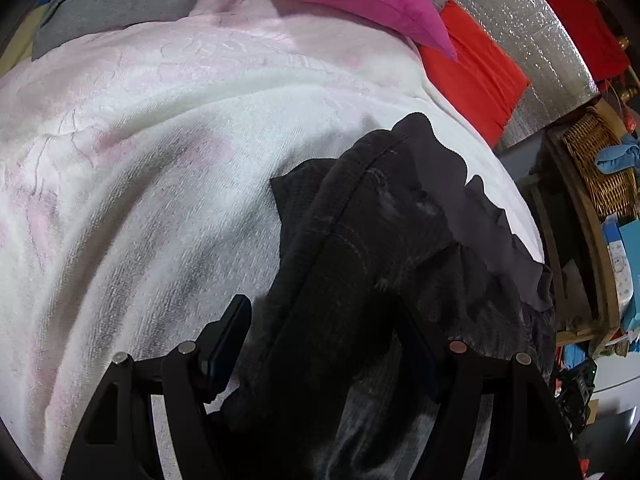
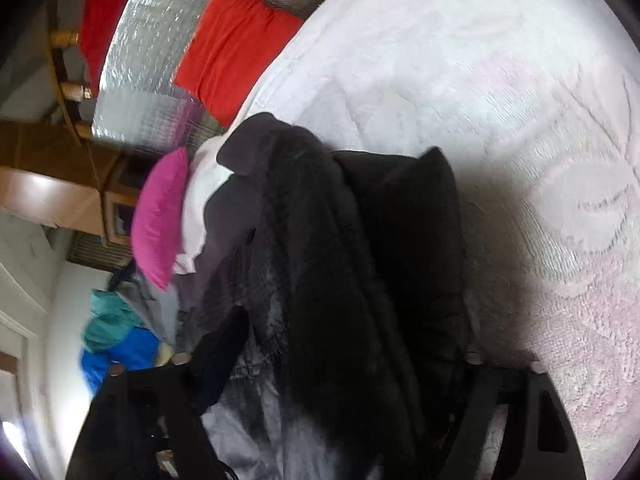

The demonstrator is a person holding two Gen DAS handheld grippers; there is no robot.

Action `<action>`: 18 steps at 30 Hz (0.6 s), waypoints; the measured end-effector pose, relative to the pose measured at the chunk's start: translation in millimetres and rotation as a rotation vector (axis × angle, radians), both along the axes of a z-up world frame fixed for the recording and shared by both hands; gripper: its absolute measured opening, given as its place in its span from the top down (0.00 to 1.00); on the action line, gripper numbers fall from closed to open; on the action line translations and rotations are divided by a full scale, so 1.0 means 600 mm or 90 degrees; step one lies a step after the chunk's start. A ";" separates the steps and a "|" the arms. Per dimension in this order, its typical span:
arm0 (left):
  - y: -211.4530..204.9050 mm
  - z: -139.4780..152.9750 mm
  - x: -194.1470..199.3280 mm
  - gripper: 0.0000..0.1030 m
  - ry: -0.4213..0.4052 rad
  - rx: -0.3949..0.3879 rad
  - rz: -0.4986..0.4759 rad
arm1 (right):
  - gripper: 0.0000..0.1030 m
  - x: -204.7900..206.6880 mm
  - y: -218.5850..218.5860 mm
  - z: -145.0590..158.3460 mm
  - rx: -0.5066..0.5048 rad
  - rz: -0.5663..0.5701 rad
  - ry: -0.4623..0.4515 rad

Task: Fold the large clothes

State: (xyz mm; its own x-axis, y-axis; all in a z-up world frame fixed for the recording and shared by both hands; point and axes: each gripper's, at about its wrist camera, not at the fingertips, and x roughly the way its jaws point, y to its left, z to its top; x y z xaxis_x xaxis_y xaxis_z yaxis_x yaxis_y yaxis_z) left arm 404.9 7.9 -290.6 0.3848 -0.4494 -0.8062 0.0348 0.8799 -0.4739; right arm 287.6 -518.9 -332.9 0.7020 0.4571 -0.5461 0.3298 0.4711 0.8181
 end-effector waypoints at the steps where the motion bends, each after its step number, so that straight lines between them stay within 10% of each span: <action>1: -0.001 0.001 -0.002 0.44 -0.007 -0.011 0.000 | 0.39 -0.003 0.002 0.002 -0.007 -0.006 0.001; 6: -0.019 0.019 -0.013 0.68 -0.054 0.000 -0.001 | 0.58 -0.021 0.017 0.044 -0.074 -0.031 -0.040; 18: -0.013 0.051 -0.032 0.74 -0.100 -0.014 0.005 | 0.62 -0.059 0.028 0.106 -0.158 -0.043 -0.133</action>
State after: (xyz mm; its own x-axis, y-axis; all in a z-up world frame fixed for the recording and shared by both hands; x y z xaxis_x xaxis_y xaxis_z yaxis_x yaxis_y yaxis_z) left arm 385.5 0.0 -259.7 0.5092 -0.4628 -0.7256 0.1040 0.8700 -0.4819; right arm 252.2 -502.0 -269.0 0.8347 0.2771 -0.4759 0.2042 0.6468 0.7348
